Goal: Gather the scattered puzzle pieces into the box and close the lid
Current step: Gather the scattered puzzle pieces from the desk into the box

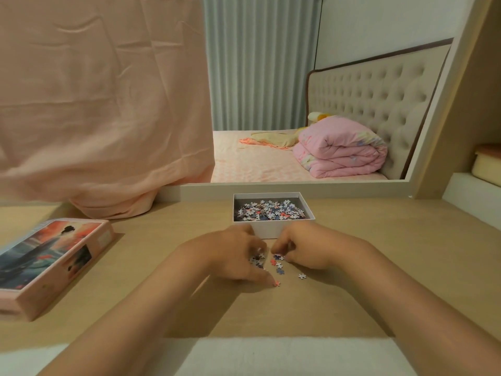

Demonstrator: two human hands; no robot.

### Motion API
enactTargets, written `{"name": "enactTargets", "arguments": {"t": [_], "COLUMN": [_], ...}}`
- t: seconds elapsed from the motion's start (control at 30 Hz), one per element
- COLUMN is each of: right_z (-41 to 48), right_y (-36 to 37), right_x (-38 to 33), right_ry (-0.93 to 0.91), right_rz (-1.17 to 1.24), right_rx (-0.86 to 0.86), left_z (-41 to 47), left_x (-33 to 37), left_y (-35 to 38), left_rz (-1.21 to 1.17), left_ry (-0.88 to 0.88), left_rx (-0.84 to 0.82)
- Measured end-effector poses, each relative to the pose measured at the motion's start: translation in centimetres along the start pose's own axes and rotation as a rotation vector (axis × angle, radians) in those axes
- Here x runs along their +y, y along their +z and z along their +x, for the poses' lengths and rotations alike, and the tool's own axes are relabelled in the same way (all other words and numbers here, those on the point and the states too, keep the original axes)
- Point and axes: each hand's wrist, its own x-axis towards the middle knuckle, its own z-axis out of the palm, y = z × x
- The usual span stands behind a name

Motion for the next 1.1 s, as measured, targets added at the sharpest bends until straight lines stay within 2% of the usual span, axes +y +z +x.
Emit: {"name": "enactTargets", "arguments": {"t": [0.13,0.2,0.3,0.37,0.5,0.6,0.73,0.8,1.0,1.1], "right_z": [-0.6,-1.0,-1.4,-1.2,-0.7,-0.6,-0.5,-0.3,-0.1,-0.6], "right_y": [-1.2,-1.9,-2.3,-1.9,-1.1,-0.9,-0.9,-0.4,-0.4,-1.1], "right_x": [-0.1,0.3,0.8,0.9,0.4,0.2,0.4,0.0,-0.5,-0.3], "right_ry": [0.015,0.062,0.194,0.216,0.154,0.14,0.126,0.092,0.063,0.106], "right_rz": [0.064,0.067,0.05,0.08,0.133,0.159,0.139,0.136,0.135,0.16], "right_rx": [-0.008,-0.008,-0.153,-0.205,-0.116,-0.052,-0.023,-0.015,0.036,-0.072], "left_z": [-0.1,0.0,0.1,0.3,0.5,-0.1,-1.4,-1.4,0.2,-0.1], "left_x": [0.4,0.7,1.4,1.8,1.6,0.8,-1.0,-1.4,-1.2,-1.3], "left_y": [0.8,0.6,0.8,1.3,1.4,-0.2,-2.5,-2.2,-0.2,-0.6], "left_rz": [-0.059,-0.123,-0.203,-0.186,-0.198,-0.258,-0.143,-0.172,-0.257,-0.247], "left_ry": [0.116,0.121,0.066,0.064,0.103,0.051,-0.124,-0.117,0.034,-0.014], "left_rx": [0.067,0.058,0.049,0.08,0.118,0.084,-0.121,-0.177,-0.018,-0.054]}}
